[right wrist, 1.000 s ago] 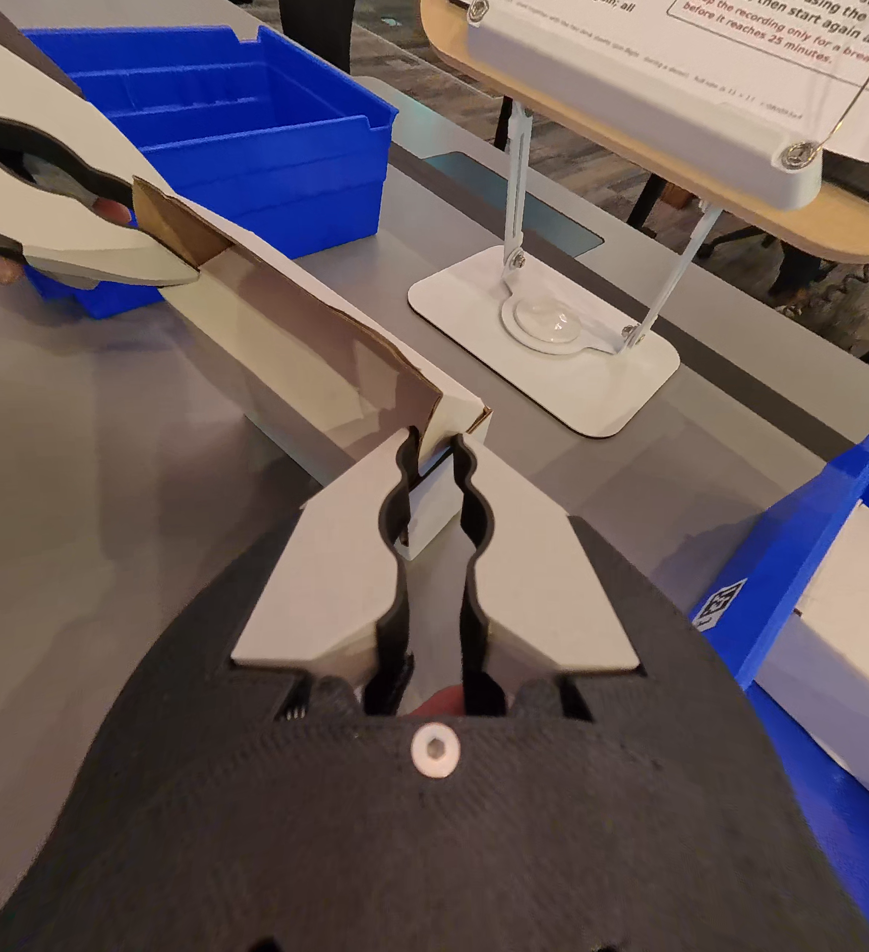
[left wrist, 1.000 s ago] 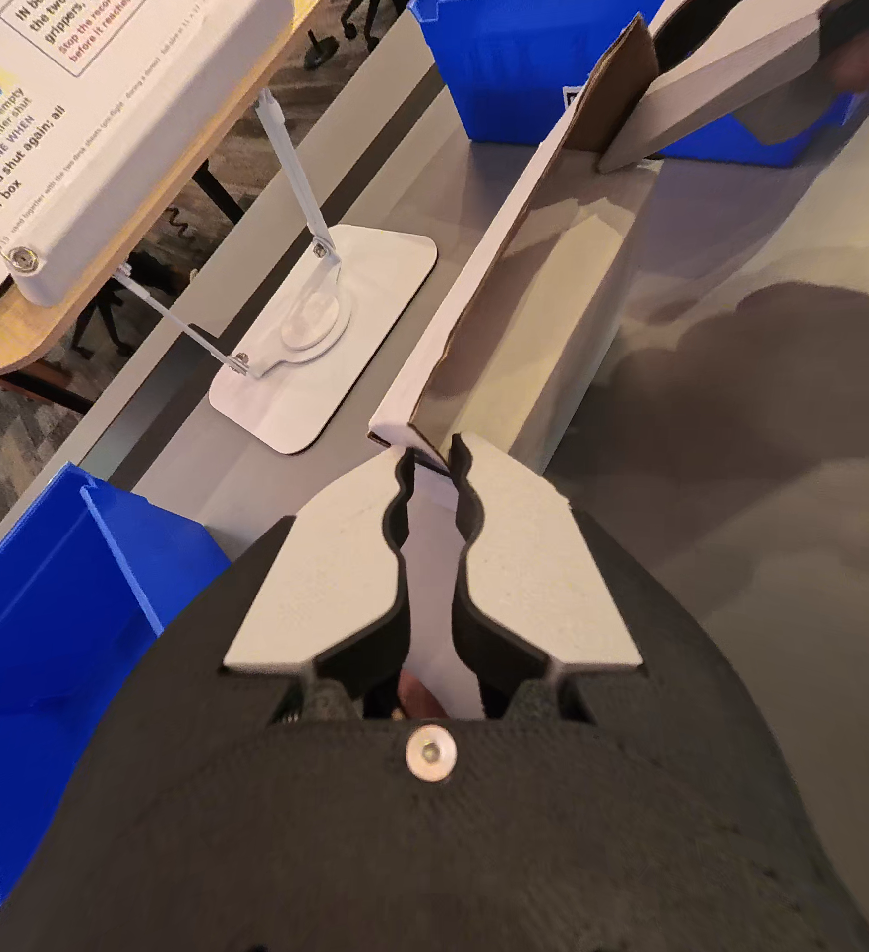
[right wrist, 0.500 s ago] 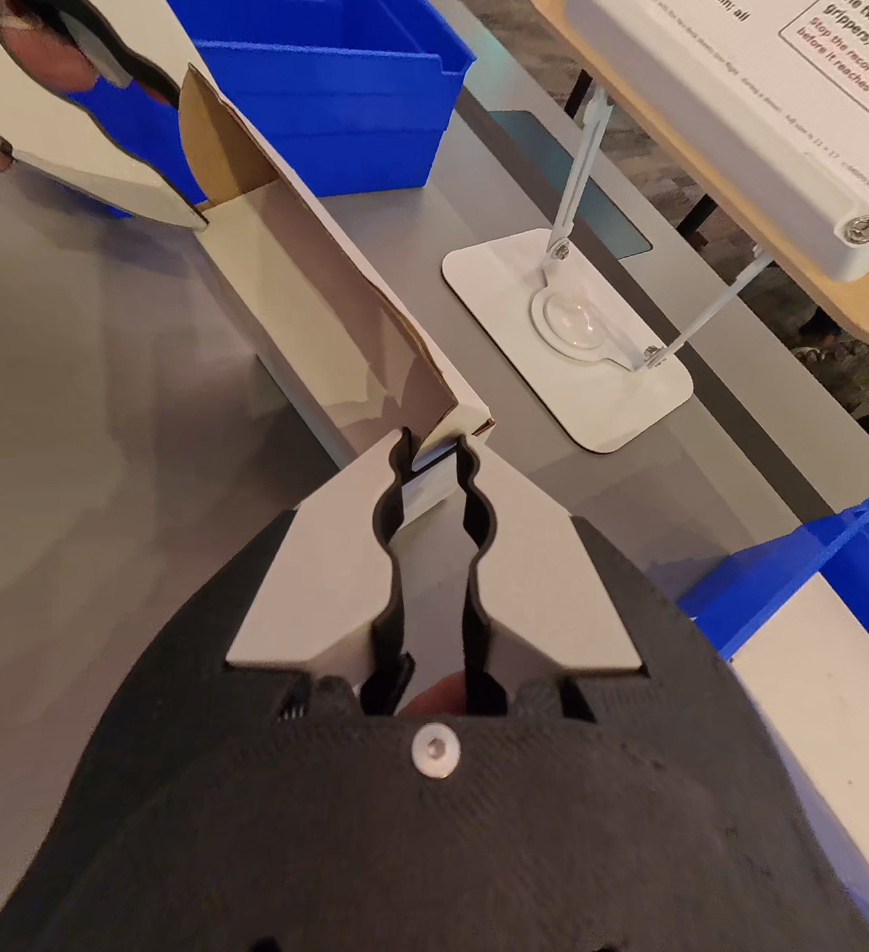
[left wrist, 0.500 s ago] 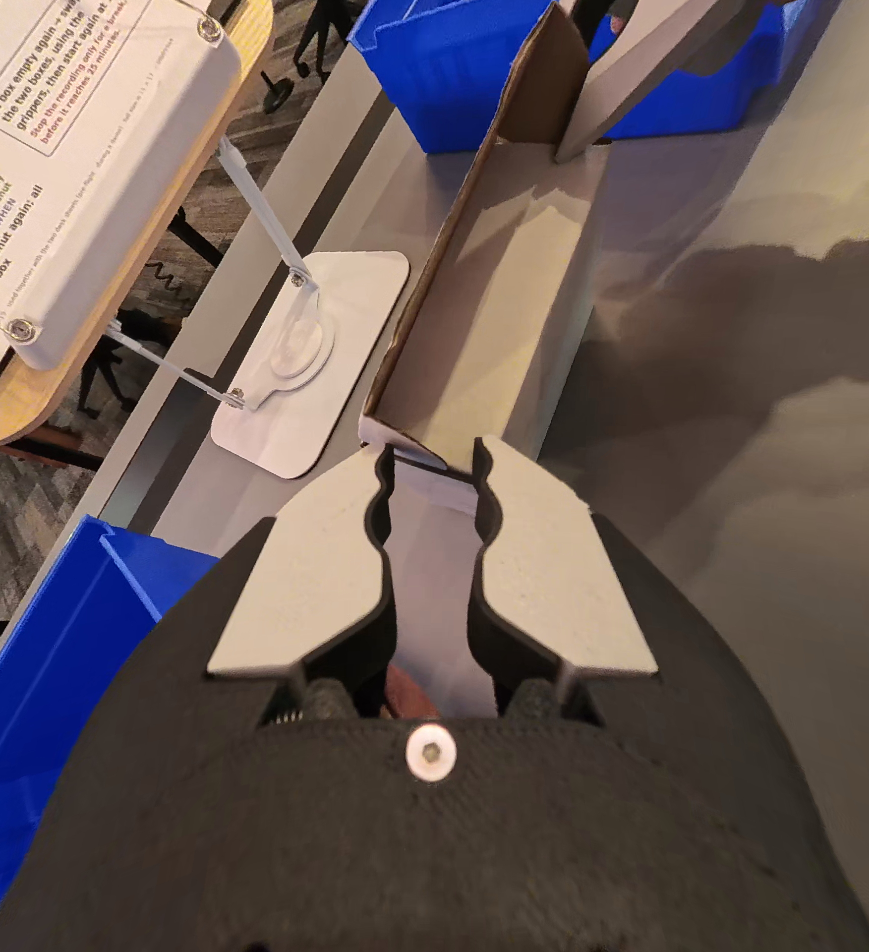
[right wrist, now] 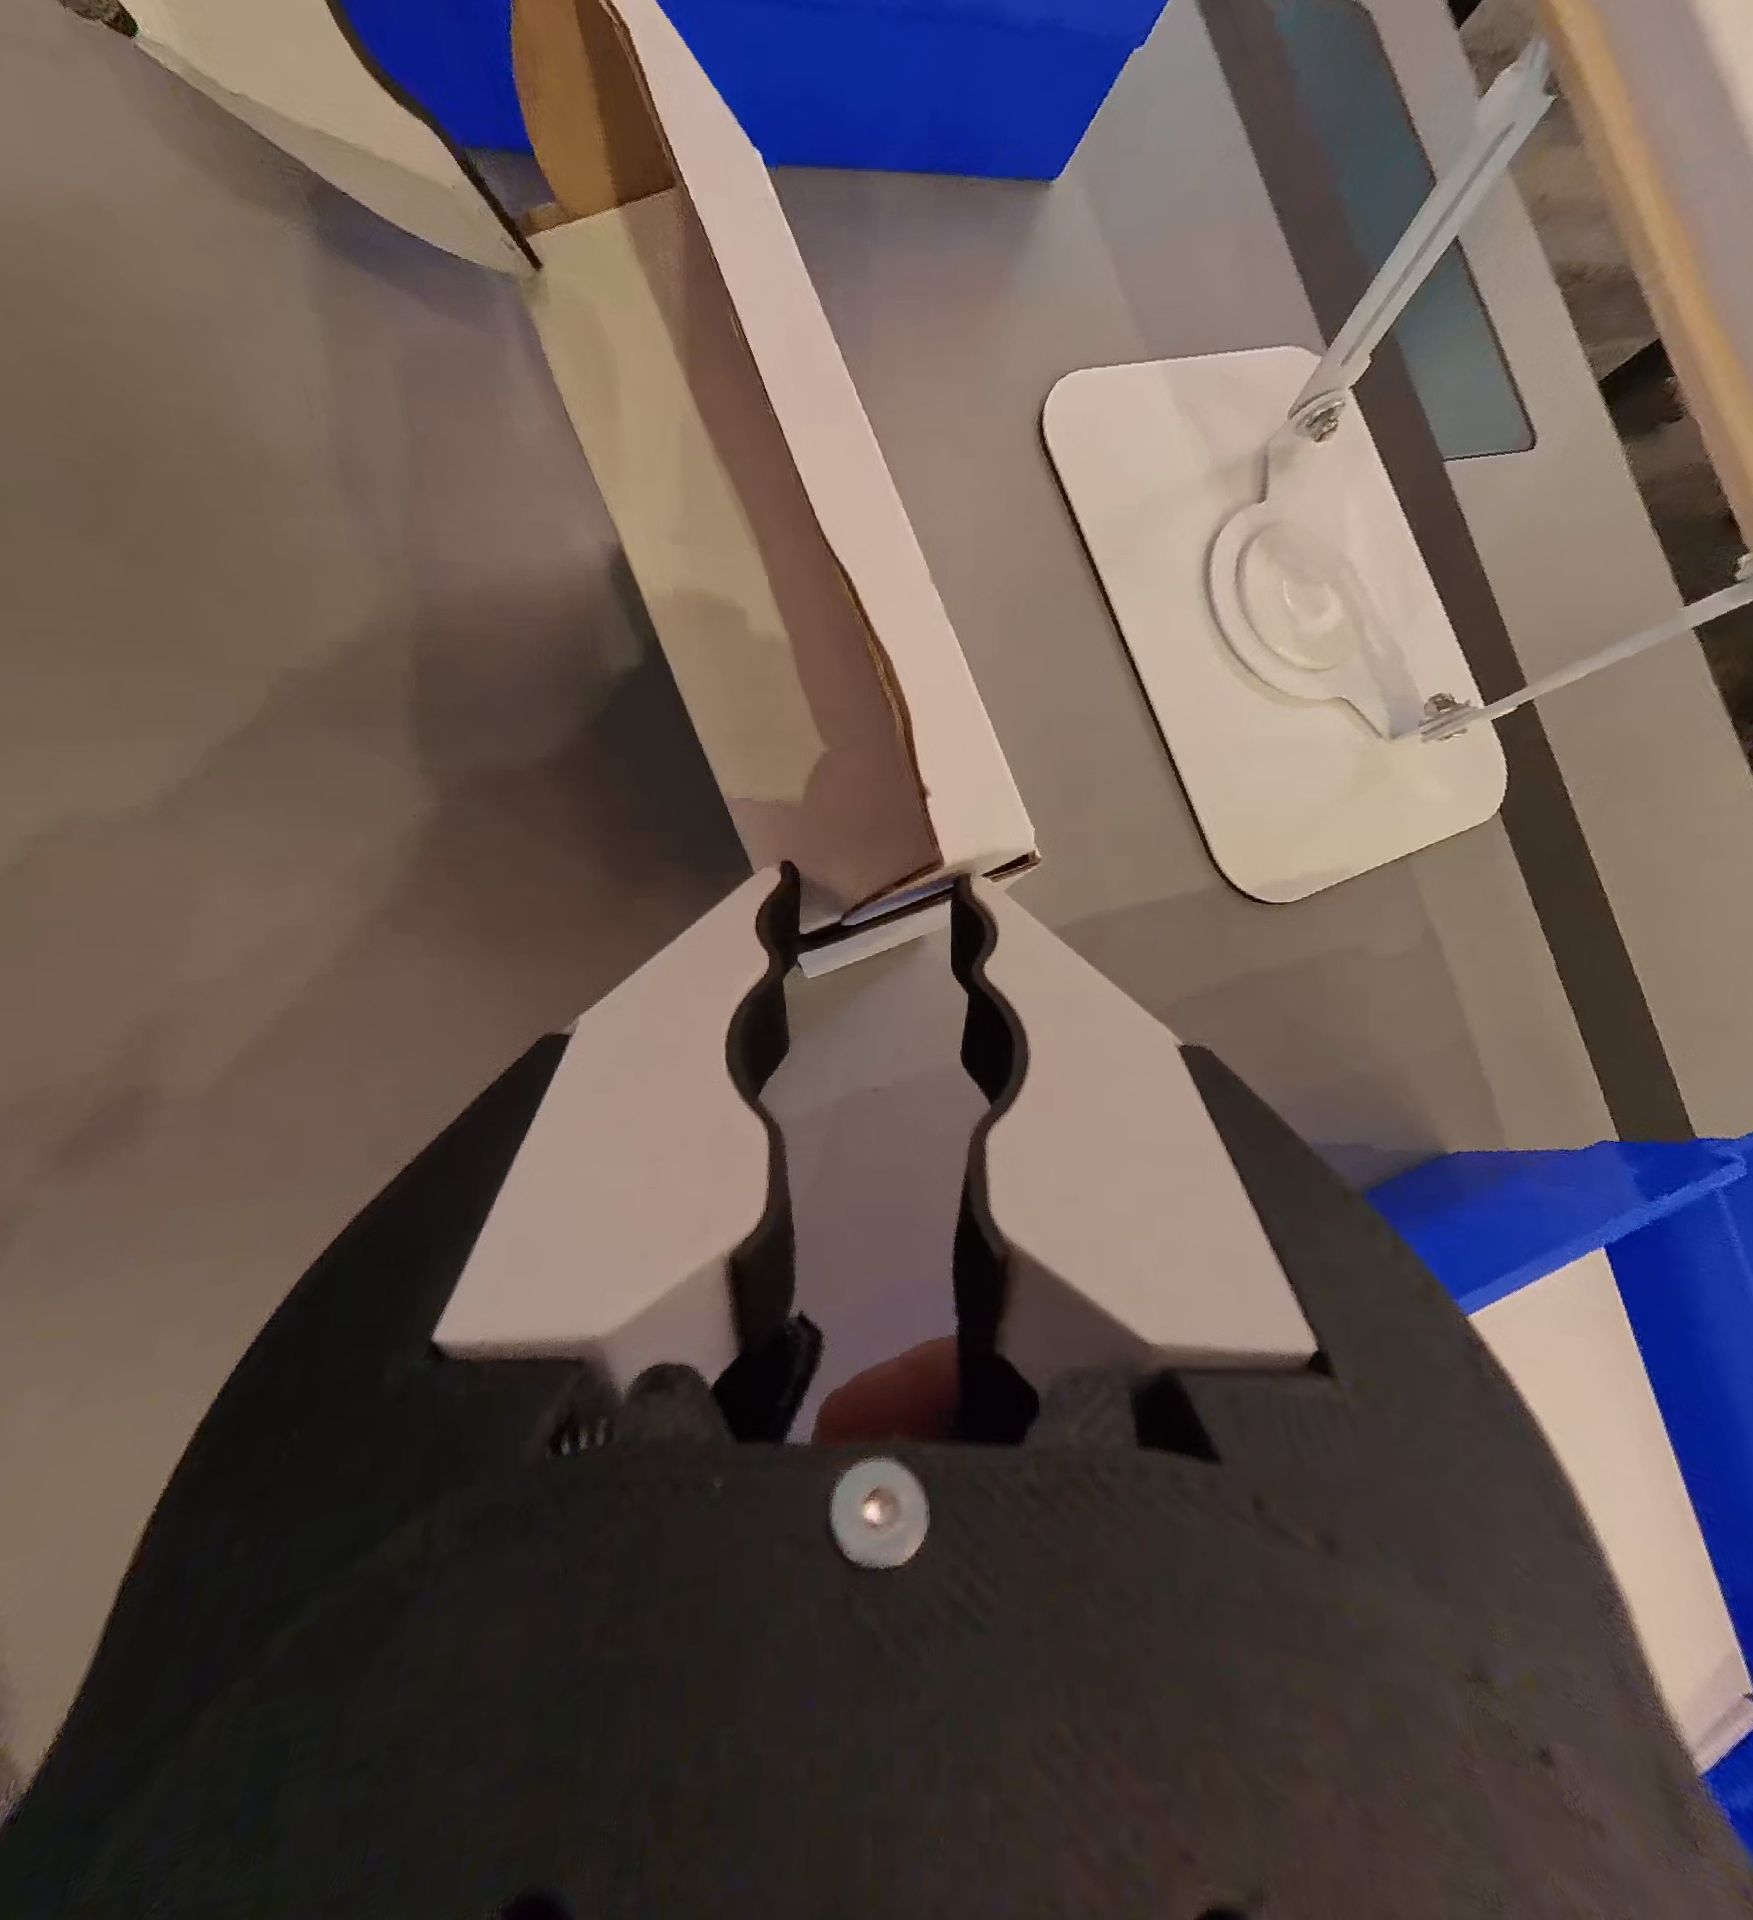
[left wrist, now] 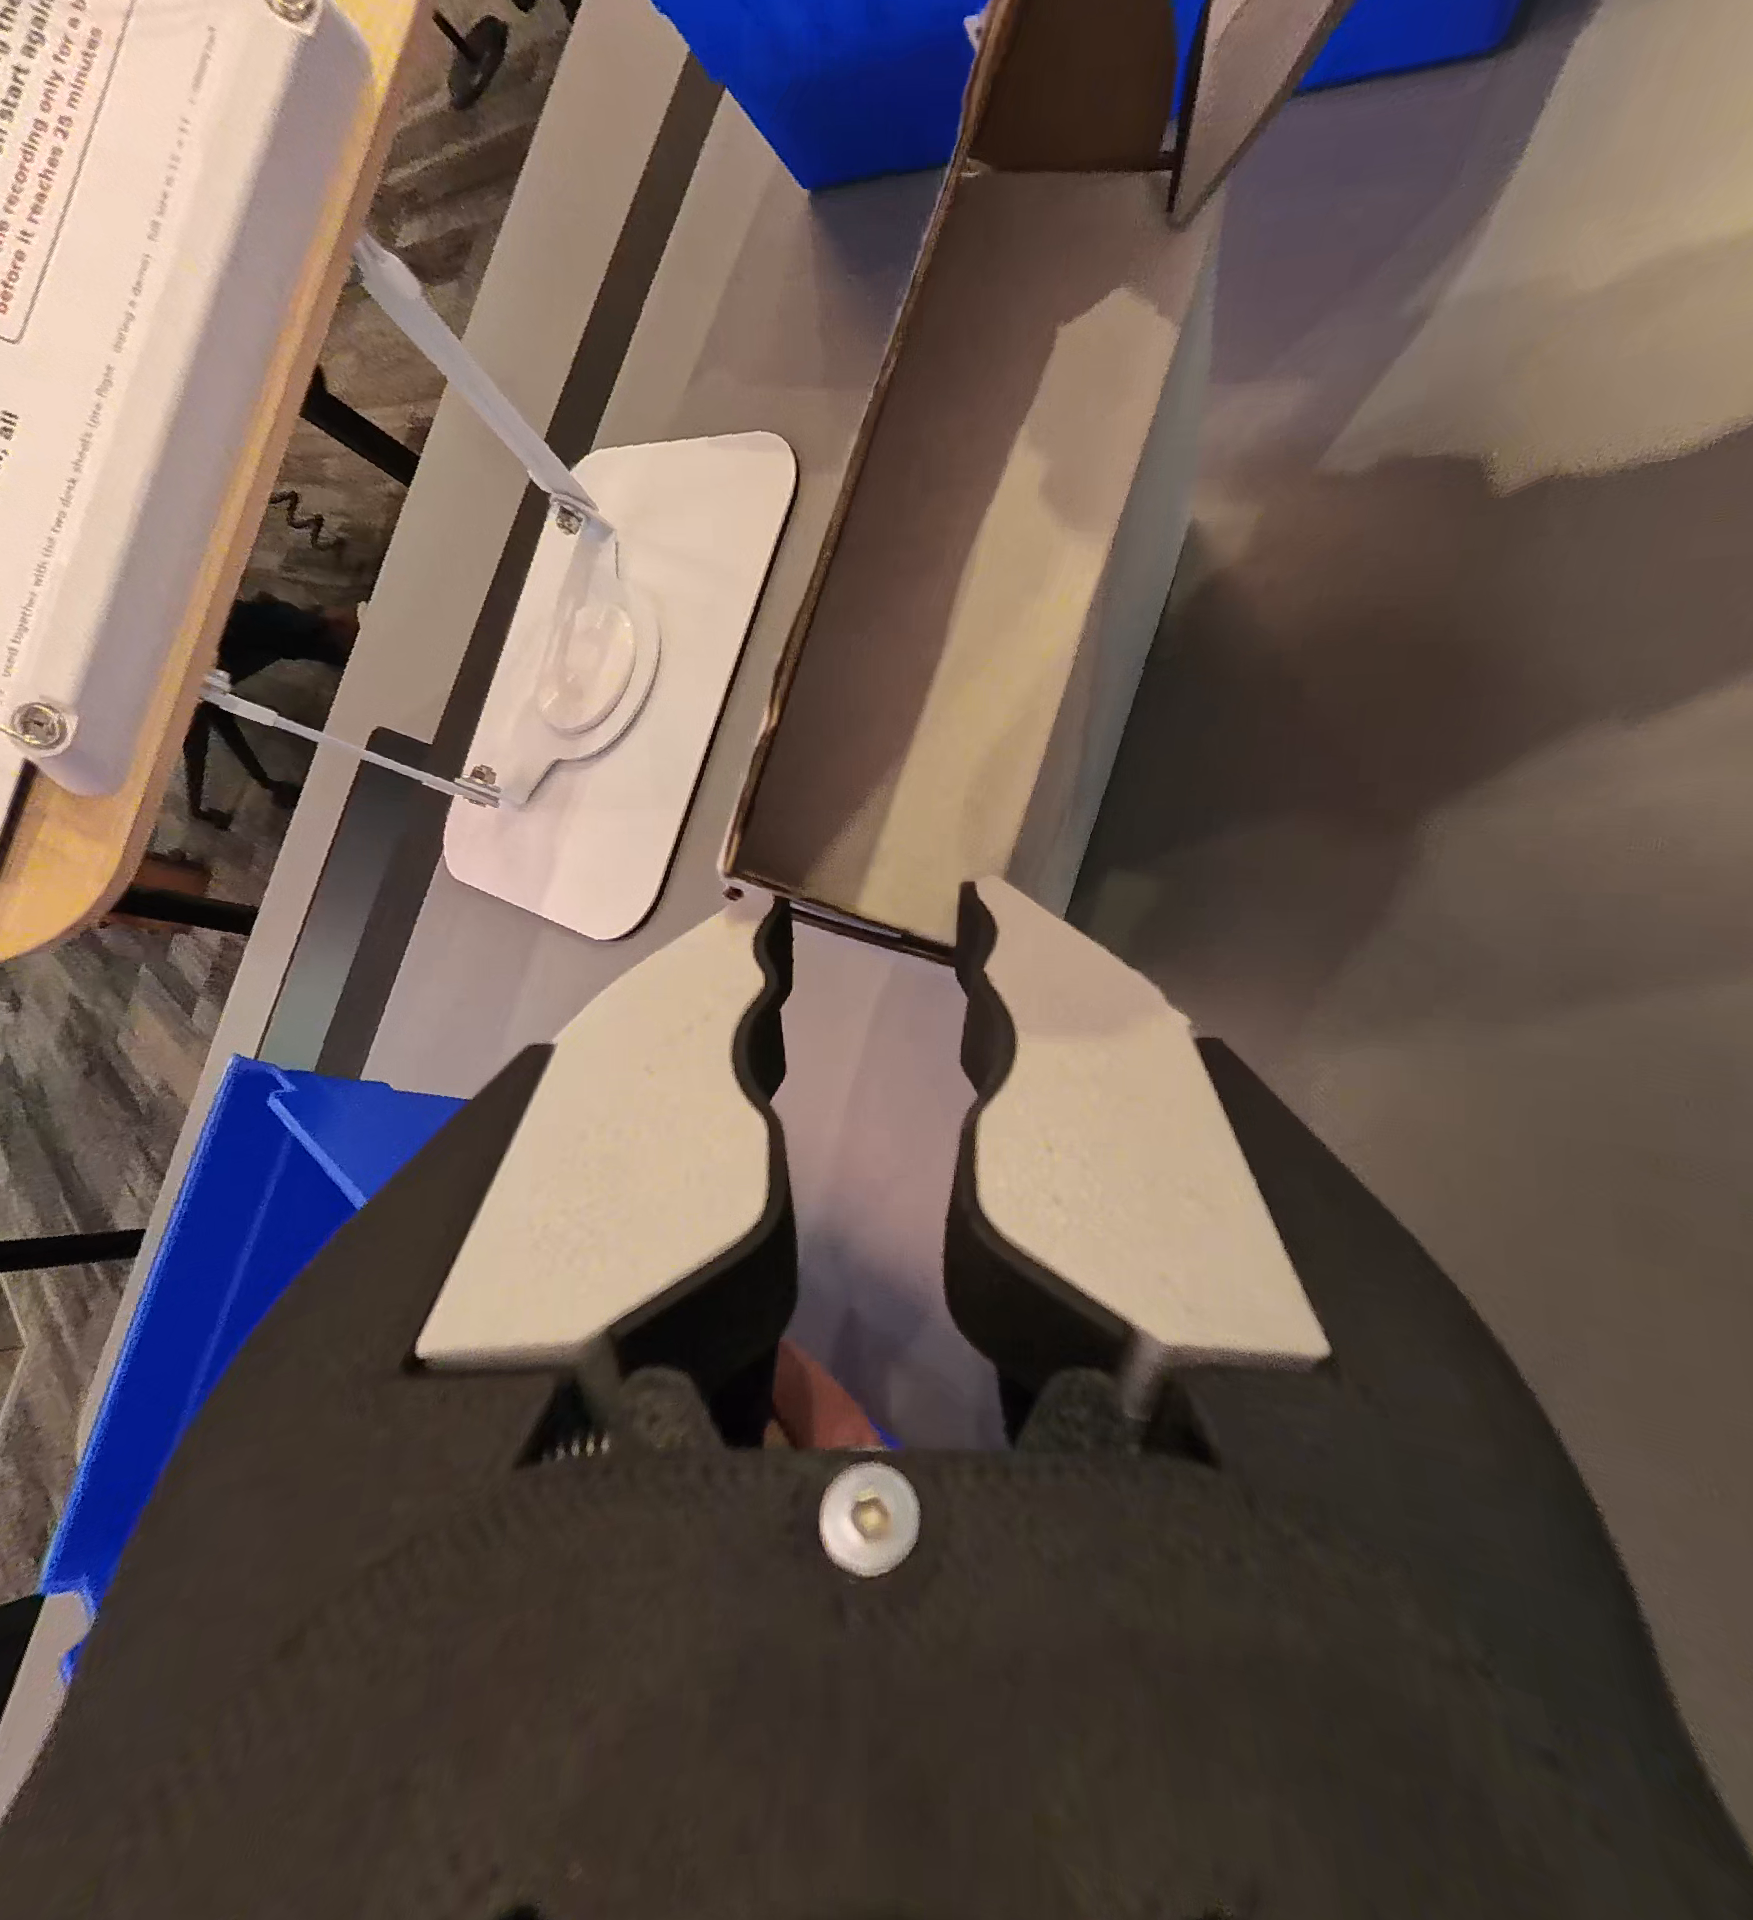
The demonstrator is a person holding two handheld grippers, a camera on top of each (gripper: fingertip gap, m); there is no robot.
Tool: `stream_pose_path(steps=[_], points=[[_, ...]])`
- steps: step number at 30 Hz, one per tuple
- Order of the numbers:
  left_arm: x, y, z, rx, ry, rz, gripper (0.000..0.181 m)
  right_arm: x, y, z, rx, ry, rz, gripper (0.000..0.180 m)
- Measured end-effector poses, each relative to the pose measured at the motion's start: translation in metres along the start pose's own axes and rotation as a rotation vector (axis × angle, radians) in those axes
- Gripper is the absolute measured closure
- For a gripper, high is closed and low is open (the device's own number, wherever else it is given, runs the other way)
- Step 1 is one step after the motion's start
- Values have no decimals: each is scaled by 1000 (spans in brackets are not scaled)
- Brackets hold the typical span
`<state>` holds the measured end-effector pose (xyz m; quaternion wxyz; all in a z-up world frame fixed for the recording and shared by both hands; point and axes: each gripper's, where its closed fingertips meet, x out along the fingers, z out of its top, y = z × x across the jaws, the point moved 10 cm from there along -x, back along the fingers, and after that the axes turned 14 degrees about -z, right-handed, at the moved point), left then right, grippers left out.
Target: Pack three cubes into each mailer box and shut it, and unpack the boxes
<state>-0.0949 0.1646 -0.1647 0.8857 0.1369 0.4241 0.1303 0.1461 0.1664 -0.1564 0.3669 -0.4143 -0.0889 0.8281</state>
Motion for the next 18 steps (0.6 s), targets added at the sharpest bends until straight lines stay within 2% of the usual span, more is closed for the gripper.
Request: stream_pose_path(steps=[5, 6, 8, 11, 14, 18], points=[[0, 5, 1, 4, 10, -27, 149, 3, -6, 3, -32, 36, 63, 149], [1, 5, 1, -4, 18, -67, 127, 5, -6, 3, -31, 55, 104, 139], [10, 2, -1, 12, 69, -71, 111, 11, -7, 4, -56, 70, 95, 131], [13, 4, -2, 7, 55, -11, 130, 15, -12, 5, -58, 79, 79, 138], [20, 1, -3, 46, 119, 60, 130, 19, -7, 5, -147, 96, -13, 138], [27, -4, -4, 91, 181, 145, 139, 26, 13, -2, -363, 156, -179, 139]])
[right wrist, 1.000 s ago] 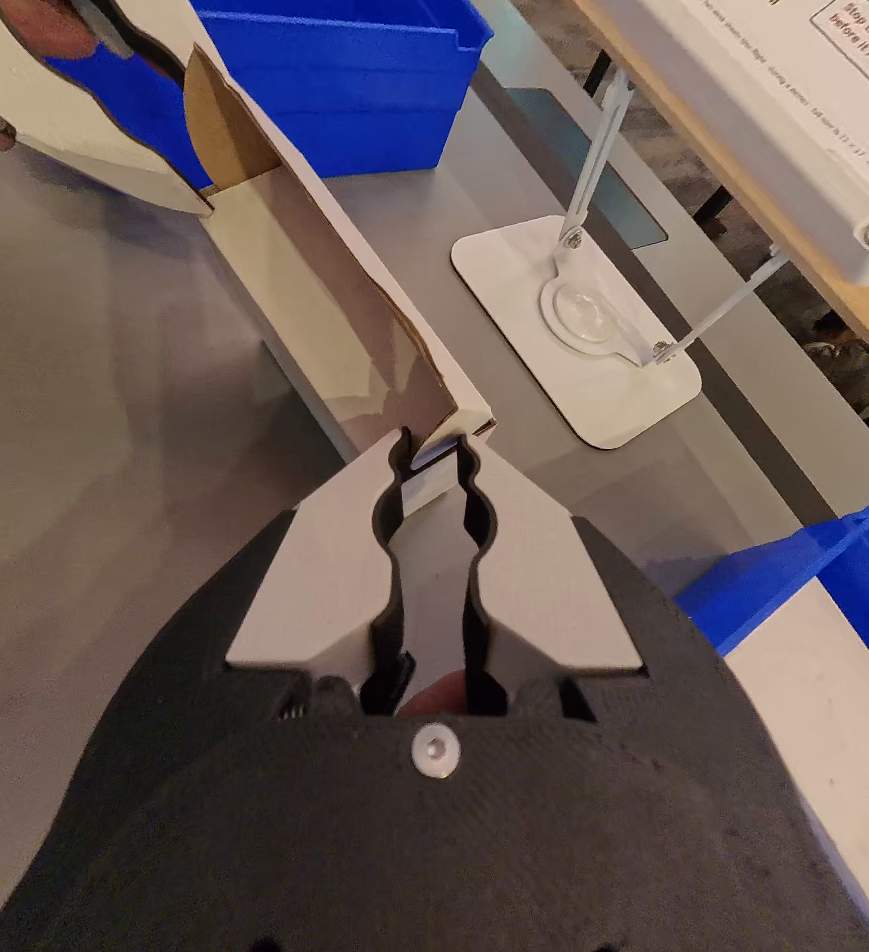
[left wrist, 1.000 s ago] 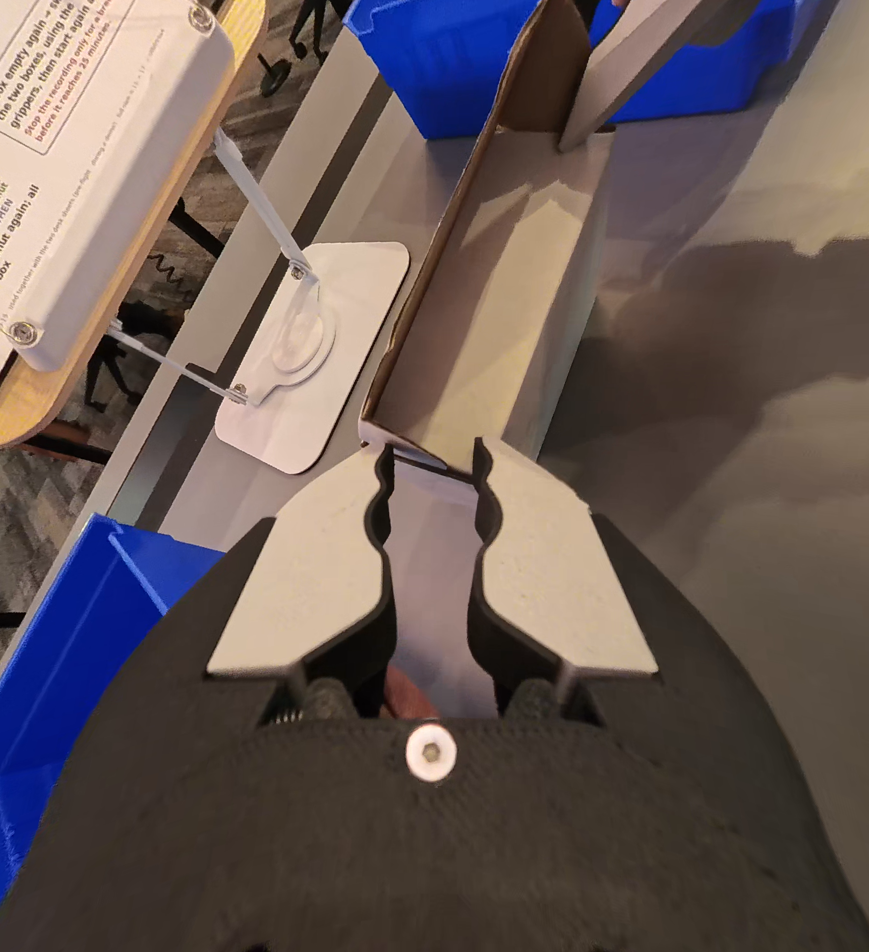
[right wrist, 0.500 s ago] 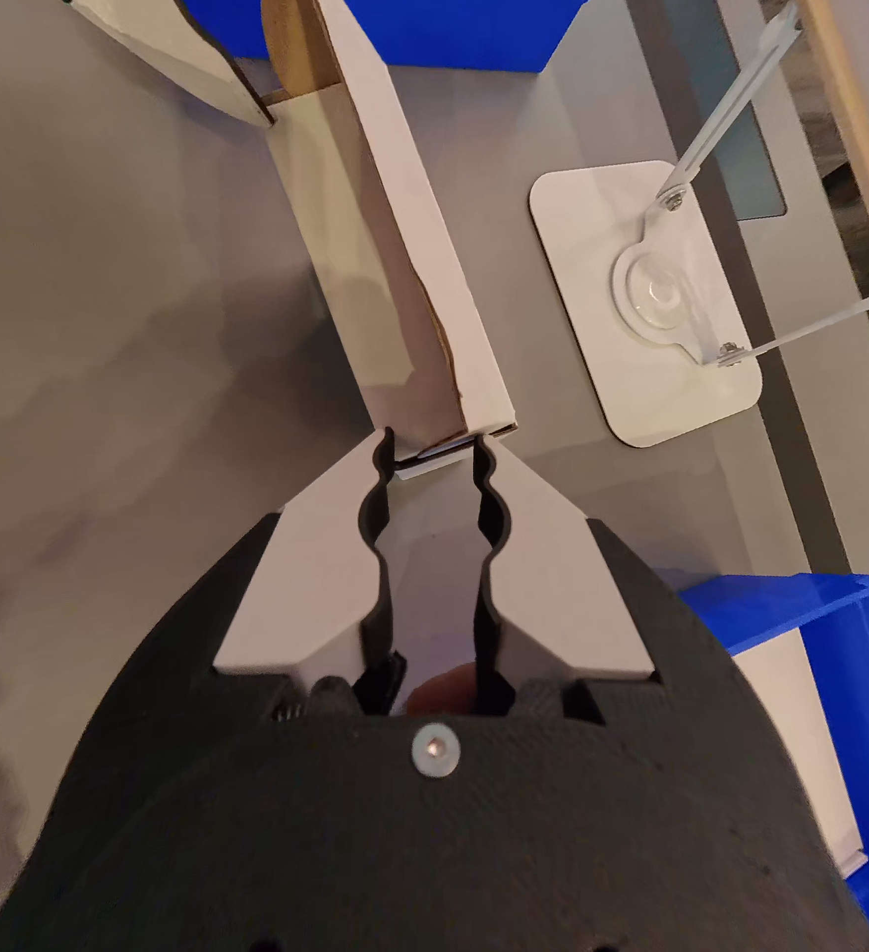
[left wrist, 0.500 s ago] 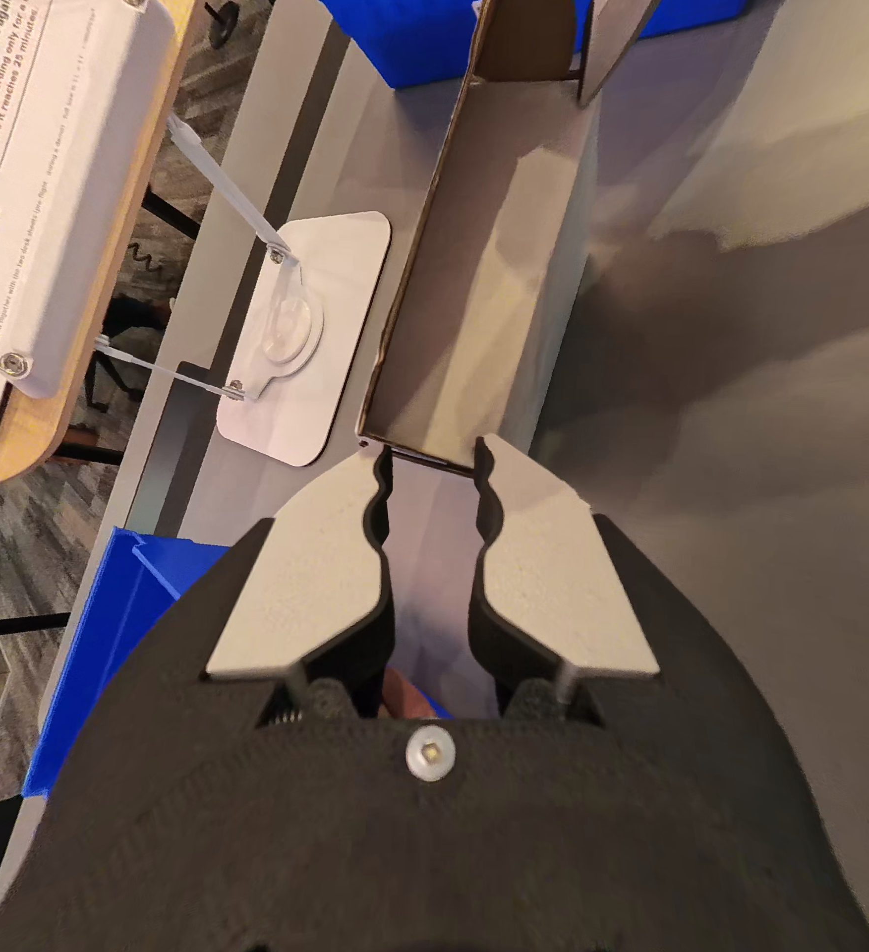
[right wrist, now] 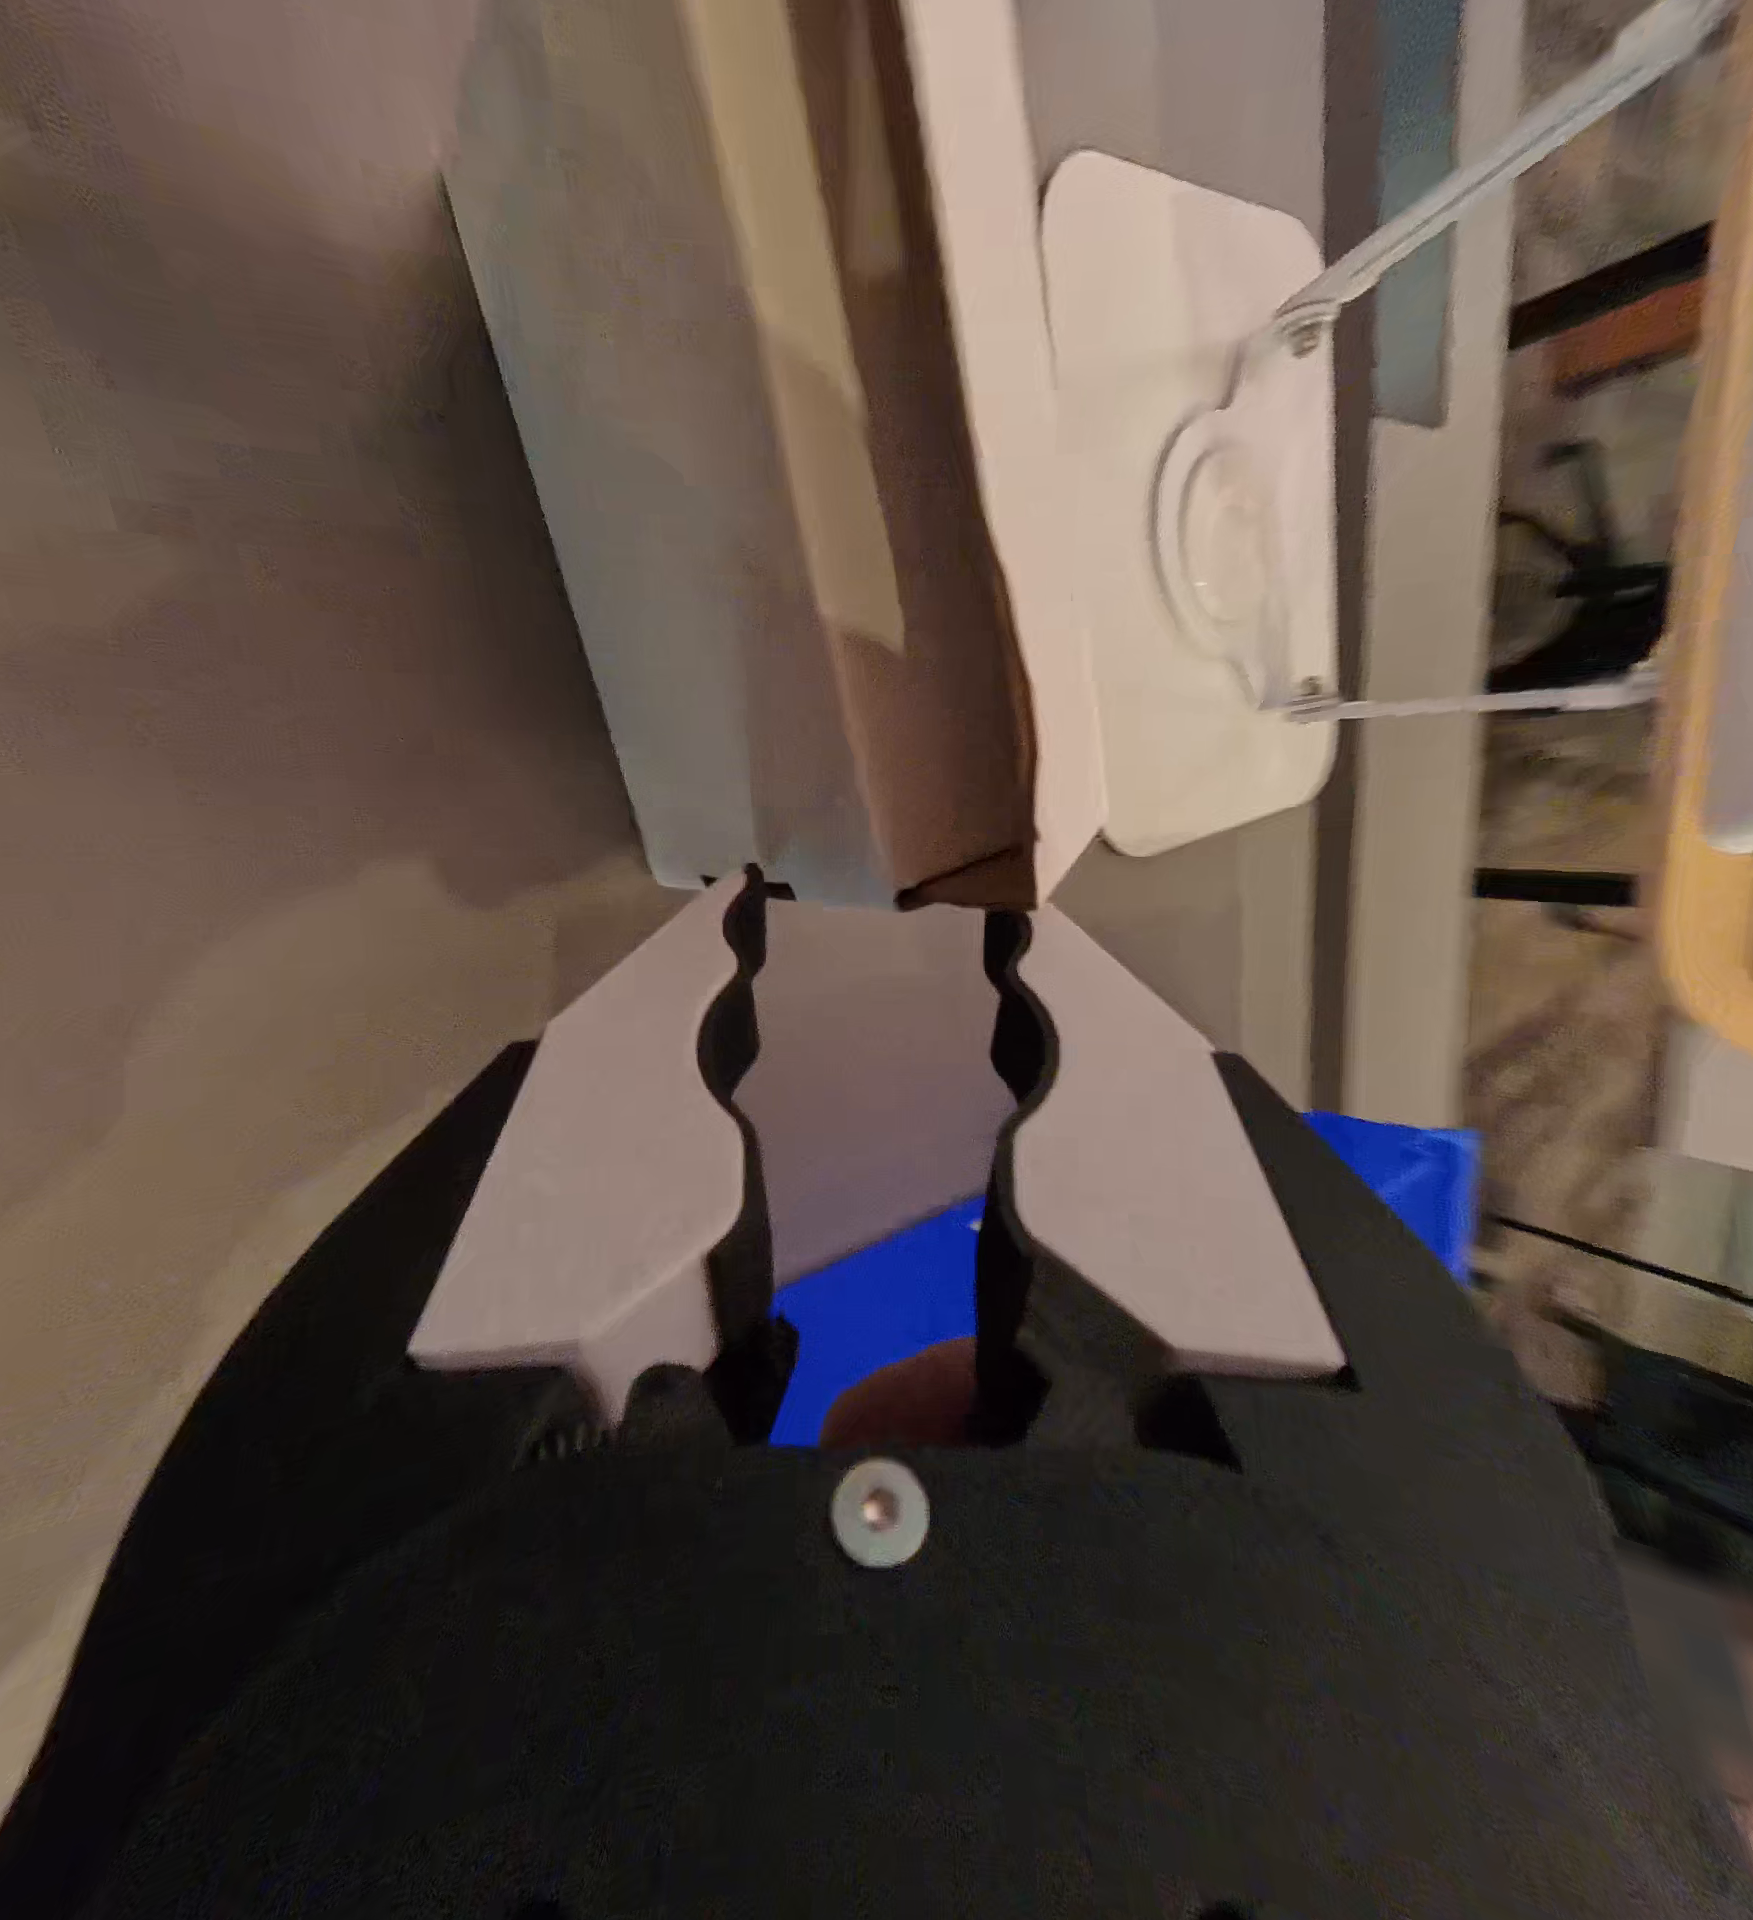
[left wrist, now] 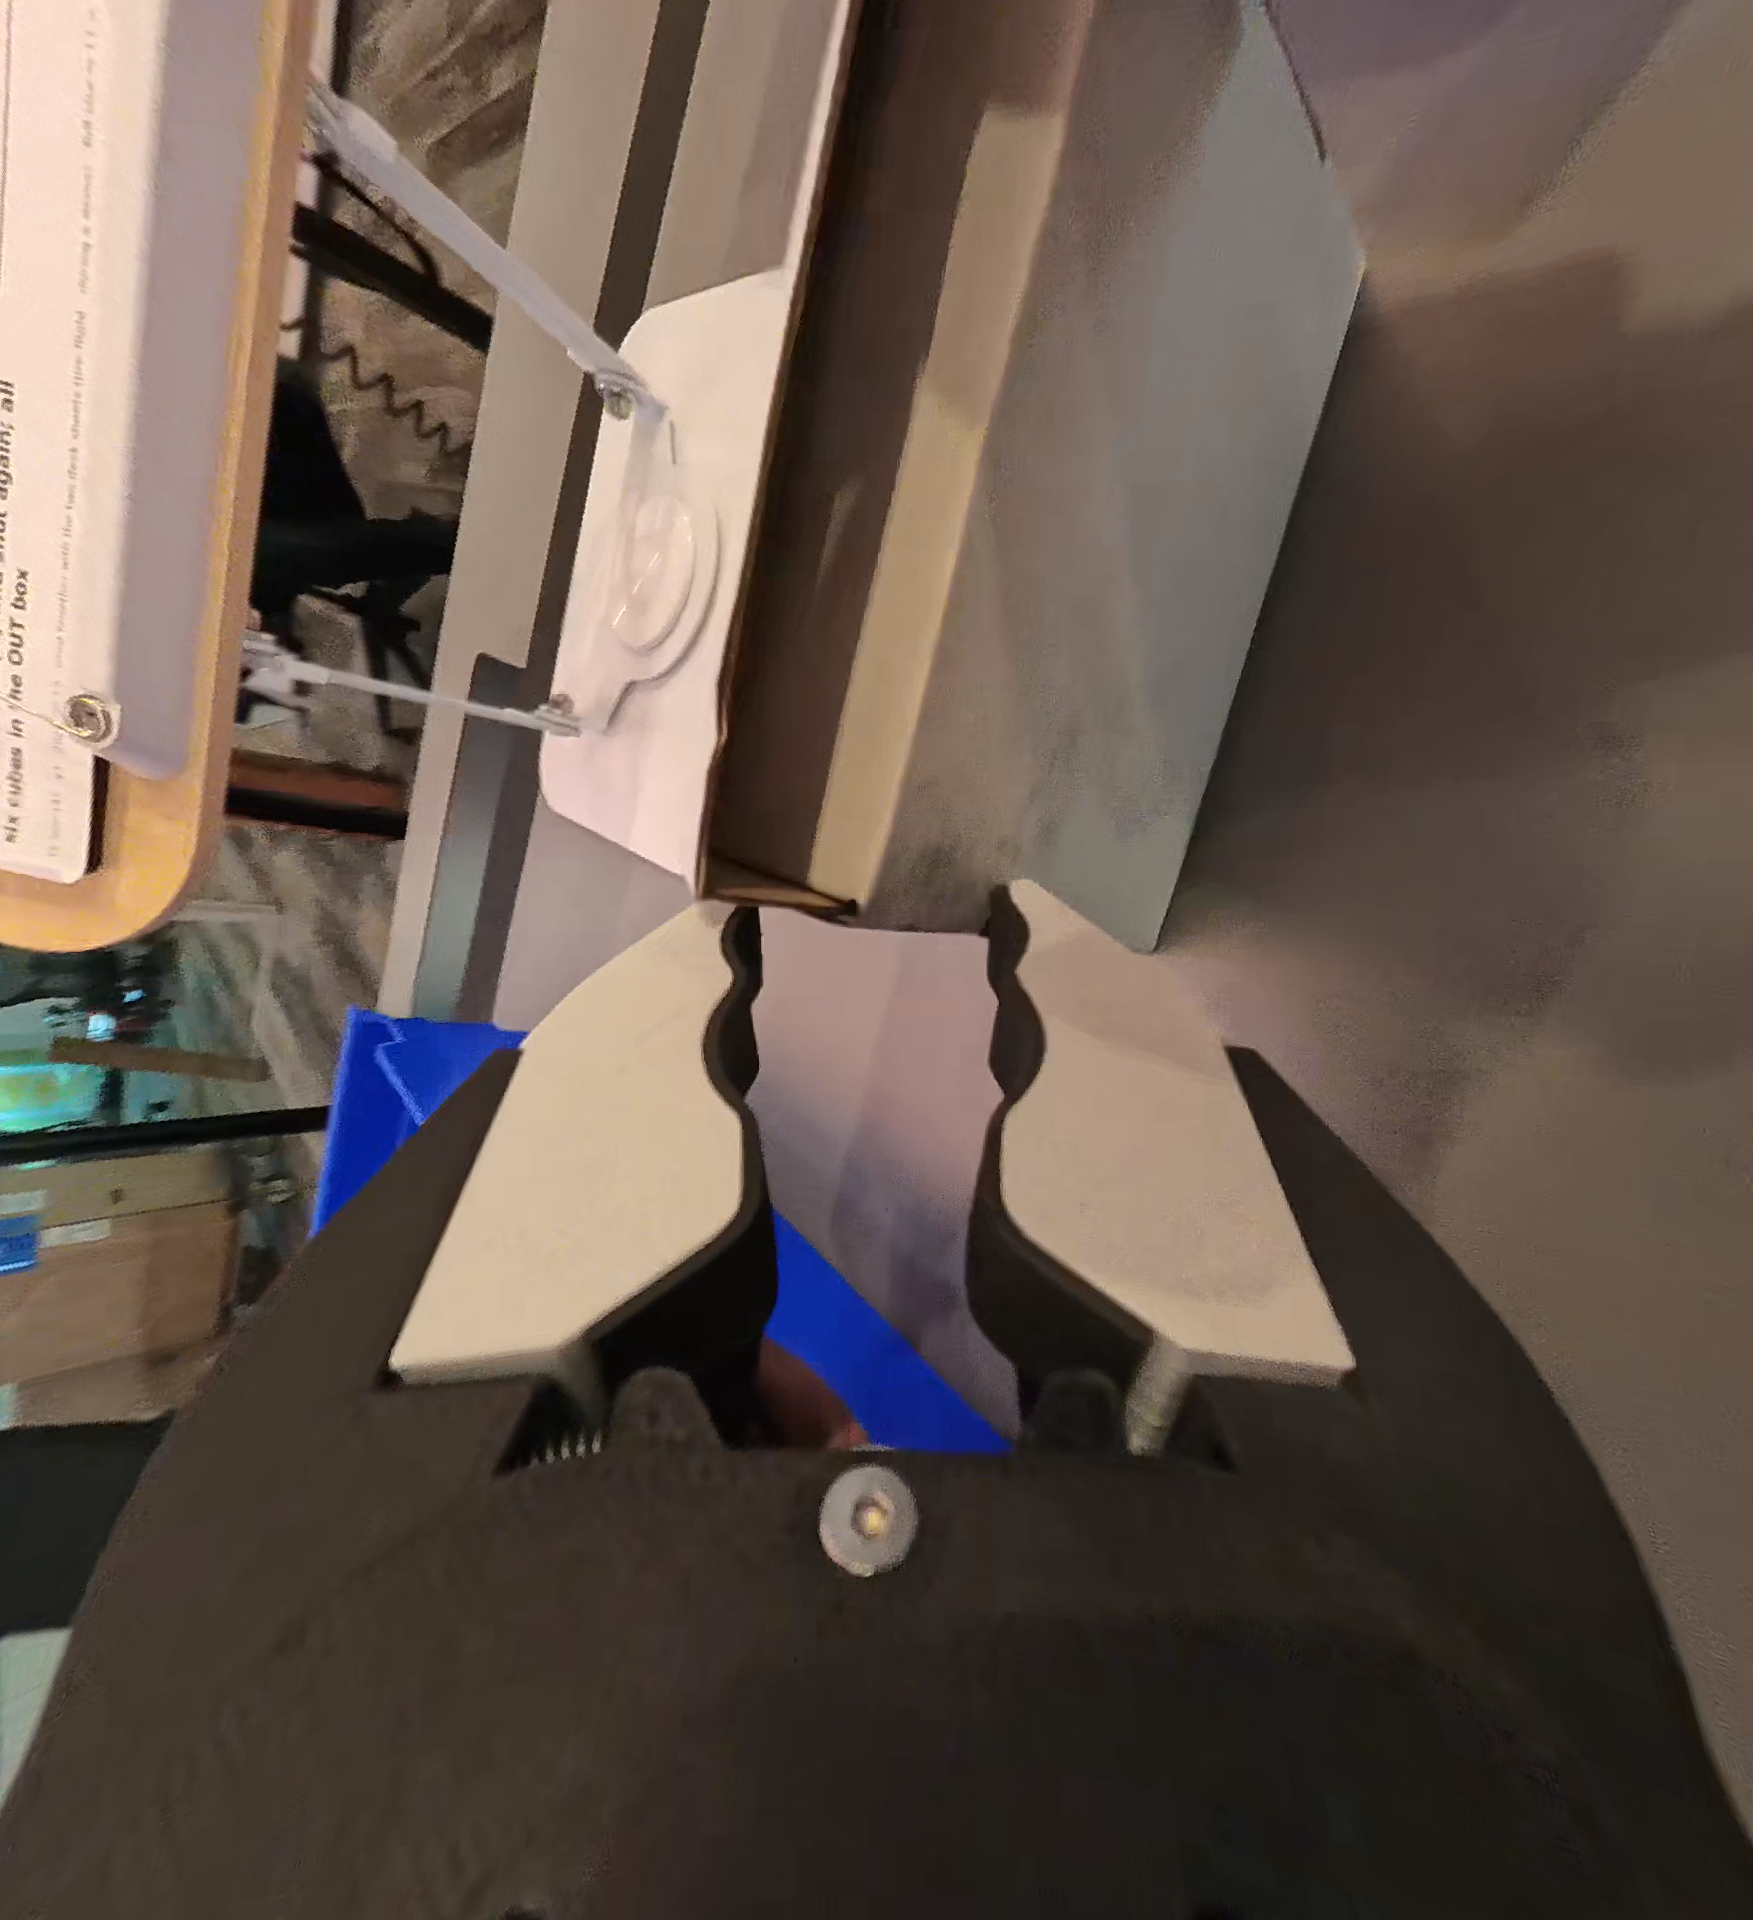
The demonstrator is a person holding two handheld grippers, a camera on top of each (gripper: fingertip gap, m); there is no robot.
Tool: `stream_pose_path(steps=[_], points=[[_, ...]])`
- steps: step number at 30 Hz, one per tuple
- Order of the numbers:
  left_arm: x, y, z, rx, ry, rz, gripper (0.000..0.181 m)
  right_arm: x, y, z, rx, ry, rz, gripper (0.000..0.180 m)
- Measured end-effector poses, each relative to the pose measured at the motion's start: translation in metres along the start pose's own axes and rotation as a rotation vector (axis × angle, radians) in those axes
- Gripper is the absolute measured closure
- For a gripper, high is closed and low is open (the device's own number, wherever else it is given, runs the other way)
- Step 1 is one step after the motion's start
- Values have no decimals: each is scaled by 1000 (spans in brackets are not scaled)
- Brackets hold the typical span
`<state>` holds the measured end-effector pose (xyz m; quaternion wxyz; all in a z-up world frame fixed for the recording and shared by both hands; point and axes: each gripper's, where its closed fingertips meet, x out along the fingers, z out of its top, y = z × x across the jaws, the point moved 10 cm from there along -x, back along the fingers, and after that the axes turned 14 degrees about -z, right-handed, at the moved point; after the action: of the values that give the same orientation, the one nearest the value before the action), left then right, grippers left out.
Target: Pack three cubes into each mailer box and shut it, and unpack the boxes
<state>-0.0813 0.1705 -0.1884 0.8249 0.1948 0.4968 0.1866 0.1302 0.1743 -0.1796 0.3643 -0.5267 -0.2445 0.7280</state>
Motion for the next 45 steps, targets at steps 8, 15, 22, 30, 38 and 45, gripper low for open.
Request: stream_pose_path(steps=[8, 15, 22, 30, 38, 45], points=[[4, -12, 0, 80, 43, 108, 141, -1, 22, -2, -141, 14, -243, 138], [8, -9, 1, 83, 69, 106, 152, -13, 10, 6, -138, -22, -313, 118], [11, -6, 2, 67, 62, 102, 152, -2, 20, 10, -229, -64, -331, 130], [-4, -2, -3, -80, -23, -27, 152, -3, 28, 5, -255, -96, -354, 136], [-11, 4, 13, -10, -138, 13, 148, 0, 25, 4, -257, -97, -327, 134], [10, -13, 6, 76, -56, 187, 152, 8, 37, 4, -303, -60, -398, 125]])
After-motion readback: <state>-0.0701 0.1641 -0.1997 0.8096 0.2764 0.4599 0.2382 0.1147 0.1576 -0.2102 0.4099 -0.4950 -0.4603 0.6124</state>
